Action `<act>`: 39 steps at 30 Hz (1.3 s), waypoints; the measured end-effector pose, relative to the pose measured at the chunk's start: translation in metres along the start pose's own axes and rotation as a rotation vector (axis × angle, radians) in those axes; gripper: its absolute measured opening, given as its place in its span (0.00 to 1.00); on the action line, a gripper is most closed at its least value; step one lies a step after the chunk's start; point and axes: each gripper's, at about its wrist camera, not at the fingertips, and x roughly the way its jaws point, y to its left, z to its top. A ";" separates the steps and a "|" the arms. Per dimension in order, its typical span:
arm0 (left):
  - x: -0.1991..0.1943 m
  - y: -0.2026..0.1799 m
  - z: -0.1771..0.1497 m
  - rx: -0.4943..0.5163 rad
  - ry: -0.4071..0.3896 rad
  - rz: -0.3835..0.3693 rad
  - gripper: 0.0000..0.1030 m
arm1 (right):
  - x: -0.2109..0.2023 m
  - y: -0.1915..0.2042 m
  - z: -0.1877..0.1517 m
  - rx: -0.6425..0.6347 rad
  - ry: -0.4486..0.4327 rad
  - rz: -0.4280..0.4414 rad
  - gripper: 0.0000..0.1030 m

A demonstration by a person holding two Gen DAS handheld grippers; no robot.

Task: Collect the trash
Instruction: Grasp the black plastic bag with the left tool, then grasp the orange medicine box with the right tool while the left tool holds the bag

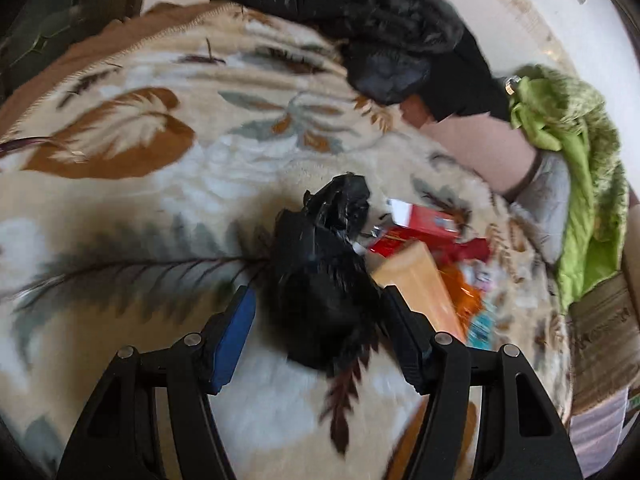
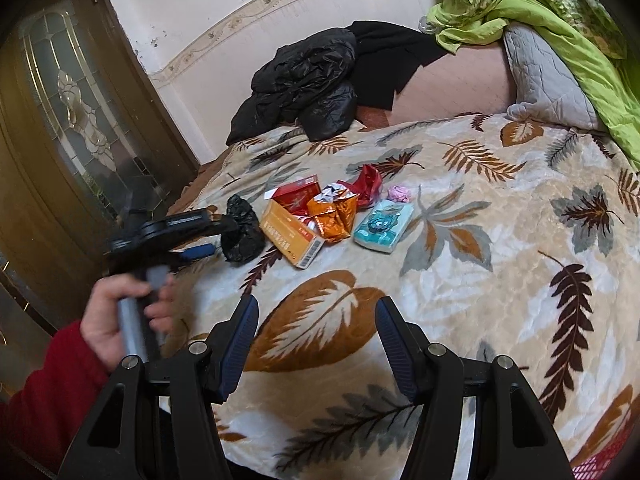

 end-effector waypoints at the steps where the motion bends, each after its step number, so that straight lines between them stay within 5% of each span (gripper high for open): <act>1: 0.012 0.001 0.001 -0.007 0.003 0.011 0.62 | 0.002 -0.001 0.001 -0.002 0.005 0.000 0.63; 3: 0.022 0.004 0.001 -0.023 -0.014 -0.020 0.60 | 0.010 -0.002 0.005 -0.011 0.017 0.005 0.63; 5: 0.018 -0.002 -0.003 0.024 -0.063 -0.028 0.40 | 0.020 0.001 0.011 -0.034 0.028 0.019 0.63; 8: 0.006 -0.009 -0.011 0.085 -0.093 -0.016 0.31 | 0.043 0.009 0.024 -0.076 0.044 0.057 0.63; 14: -0.042 -0.003 -0.035 0.108 -0.131 -0.039 0.30 | 0.115 0.007 0.048 -0.035 0.128 0.124 0.63; 22: -0.080 0.015 -0.062 0.086 -0.203 -0.032 0.30 | 0.190 0.017 0.058 -0.086 0.177 0.076 0.63; 25: -0.079 0.021 -0.066 0.069 -0.230 -0.006 0.30 | 0.192 0.022 0.054 -0.086 0.191 0.099 0.45; 28: -0.078 0.024 -0.066 0.063 -0.243 0.017 0.30 | 0.184 0.038 0.045 -0.138 0.196 0.131 0.38; 39: -0.079 0.036 -0.064 0.022 -0.257 0.037 0.30 | 0.198 0.058 0.038 -0.168 0.224 0.148 0.34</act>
